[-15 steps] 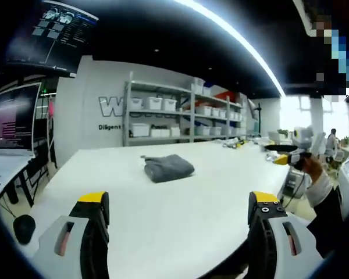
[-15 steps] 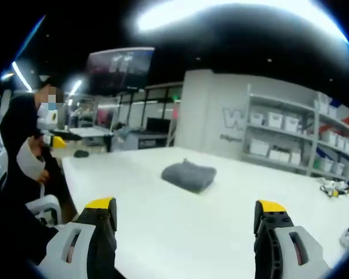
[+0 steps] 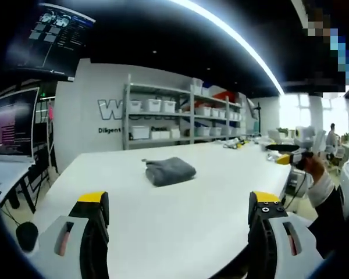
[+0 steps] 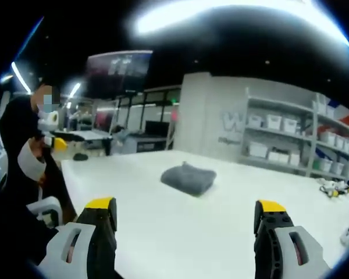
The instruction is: Open the folded towel by lifting each exposed corner and separating the folded layers until the towel lies flat within the target outline without major curled edges
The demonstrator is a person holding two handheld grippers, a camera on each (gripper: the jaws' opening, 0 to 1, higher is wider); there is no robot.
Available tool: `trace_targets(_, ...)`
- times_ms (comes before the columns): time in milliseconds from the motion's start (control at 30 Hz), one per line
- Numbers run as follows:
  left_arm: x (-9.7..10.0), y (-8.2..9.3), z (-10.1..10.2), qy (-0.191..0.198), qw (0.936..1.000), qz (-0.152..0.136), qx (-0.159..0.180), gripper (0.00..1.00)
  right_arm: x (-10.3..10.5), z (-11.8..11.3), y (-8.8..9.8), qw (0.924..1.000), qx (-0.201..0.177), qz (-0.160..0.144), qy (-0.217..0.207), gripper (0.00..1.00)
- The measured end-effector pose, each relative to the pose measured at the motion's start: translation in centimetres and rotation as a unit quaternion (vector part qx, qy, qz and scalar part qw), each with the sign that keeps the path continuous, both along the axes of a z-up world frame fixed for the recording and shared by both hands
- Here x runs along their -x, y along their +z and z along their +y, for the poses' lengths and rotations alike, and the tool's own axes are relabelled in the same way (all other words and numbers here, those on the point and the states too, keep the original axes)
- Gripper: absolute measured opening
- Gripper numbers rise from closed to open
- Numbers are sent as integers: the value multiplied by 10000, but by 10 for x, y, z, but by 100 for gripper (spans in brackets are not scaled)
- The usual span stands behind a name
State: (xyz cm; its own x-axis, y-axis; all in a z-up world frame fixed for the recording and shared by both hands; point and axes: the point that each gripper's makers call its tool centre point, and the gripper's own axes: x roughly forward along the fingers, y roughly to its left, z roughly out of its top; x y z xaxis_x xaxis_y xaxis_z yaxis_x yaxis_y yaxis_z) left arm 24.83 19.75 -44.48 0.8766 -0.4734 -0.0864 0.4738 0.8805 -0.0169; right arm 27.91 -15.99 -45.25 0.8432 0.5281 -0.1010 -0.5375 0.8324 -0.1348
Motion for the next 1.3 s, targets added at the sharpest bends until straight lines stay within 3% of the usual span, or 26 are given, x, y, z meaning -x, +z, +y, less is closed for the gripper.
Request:
trace_targets(200, -2, 3, 1, -57, 9999, -5, -92, 98, 1, 2, 3, 10000, 24, -65, -12, 100)
trace_targets(467, -3, 4, 18, 73, 9999, -27, -97, 98, -3, 13, 4, 9999, 90, -109, 45, 100)
trace_targets(533, -2, 21, 24, 203, 9991, -385, -19, 97, -2, 15, 5, 9998, 108, -139, 64, 100)
trace_targets(600, 0, 26, 26, 237, 9987, -449, 51, 97, 0, 15, 5, 9998, 97, -172, 92, 100)
trace_targets(900, 4, 26, 19, 137, 9994, -294, -72, 100, 5, 8, 8, 9998, 45, -198, 58, 100)
trace_targets(1300, 5, 21, 12, -36, 9998, -178, 81, 100, 4, 11, 12, 9997, 128, -184, 66, 100)
